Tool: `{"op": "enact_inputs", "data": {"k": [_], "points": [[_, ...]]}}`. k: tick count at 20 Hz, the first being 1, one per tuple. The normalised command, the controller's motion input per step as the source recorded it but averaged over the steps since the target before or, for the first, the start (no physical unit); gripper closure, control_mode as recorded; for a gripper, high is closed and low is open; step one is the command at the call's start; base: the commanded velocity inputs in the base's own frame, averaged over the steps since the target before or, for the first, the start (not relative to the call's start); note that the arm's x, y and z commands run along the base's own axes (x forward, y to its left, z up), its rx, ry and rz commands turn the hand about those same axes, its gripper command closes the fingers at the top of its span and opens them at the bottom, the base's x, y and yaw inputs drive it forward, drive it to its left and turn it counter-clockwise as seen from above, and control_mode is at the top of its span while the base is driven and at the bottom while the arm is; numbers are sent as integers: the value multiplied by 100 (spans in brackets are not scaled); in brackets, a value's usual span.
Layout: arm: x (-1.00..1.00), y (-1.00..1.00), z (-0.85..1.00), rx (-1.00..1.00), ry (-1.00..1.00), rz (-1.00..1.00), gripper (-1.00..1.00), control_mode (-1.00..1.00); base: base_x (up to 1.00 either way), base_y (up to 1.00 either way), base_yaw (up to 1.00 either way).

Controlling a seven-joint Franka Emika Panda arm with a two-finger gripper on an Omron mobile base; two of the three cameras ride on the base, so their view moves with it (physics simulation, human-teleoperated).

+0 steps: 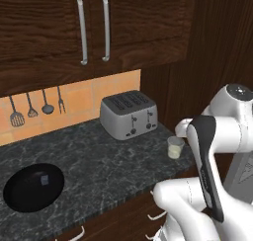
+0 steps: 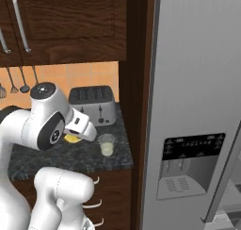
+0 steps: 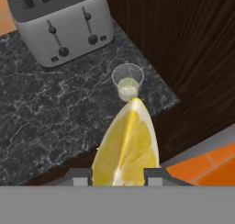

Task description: Grab a lemon wedge from the fridge and one ice cube from the ice bowl, and put them in the glass of lemonade.

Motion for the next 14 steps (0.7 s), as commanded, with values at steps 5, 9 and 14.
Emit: {"op": "enact_inputs", "data": {"k": [5,9,14], "points": [[35,-7,-33,0,0,-4,100,-100,0,0,0],[35,-5,-17,0,0,0,100,-100,0,0,0],[28,0,0,0,0,0,100,-100,0,0,0]]}}
